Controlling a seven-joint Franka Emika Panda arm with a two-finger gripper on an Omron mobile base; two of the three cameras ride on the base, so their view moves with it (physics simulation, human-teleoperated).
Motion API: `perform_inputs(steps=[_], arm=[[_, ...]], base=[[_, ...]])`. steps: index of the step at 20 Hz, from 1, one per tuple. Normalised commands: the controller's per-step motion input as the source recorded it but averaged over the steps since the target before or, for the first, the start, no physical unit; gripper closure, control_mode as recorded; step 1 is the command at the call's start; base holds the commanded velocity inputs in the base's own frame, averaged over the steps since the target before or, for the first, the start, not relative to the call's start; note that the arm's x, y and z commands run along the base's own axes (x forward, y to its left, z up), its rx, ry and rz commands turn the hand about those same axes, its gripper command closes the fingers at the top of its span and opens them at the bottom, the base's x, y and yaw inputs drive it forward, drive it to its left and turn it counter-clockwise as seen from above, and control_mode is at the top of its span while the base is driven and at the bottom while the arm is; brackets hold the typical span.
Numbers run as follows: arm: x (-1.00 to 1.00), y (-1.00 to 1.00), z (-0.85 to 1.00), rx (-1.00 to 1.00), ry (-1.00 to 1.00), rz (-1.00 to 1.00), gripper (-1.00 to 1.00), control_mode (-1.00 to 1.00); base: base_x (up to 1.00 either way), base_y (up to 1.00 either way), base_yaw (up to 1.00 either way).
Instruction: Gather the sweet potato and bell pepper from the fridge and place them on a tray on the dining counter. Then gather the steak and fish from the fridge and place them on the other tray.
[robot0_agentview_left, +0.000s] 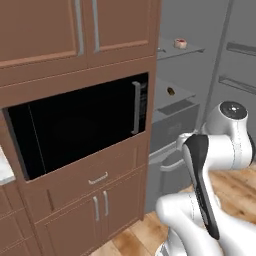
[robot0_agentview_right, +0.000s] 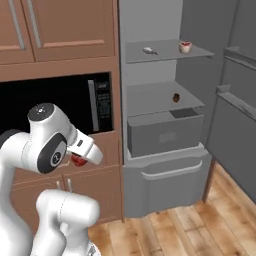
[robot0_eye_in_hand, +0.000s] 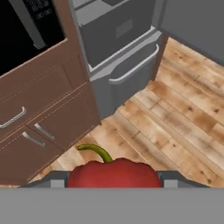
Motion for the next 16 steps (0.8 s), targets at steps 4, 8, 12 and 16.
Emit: perform_inputs(steps=[4, 8, 12, 16], arm=[[0.0, 0.0, 0.0, 0.0, 0.0, 0.0, 1.0, 1.0], [0.0, 0.0, 0.0, 0.0, 0.0, 0.0, 1.0, 1.0], [0.0, 0.0, 0.0, 0.0, 0.0, 0.0, 1.0, 1.0], [0.0, 0.0, 0.0, 0.0, 0.0, 0.0, 1.0, 1.0]], base=[[-0.72, 0.34, -0.45], [-0.69, 0.29, -0.53], [-0.62, 0.26, -0.58], [-0.62, 0.19, -0.61]])
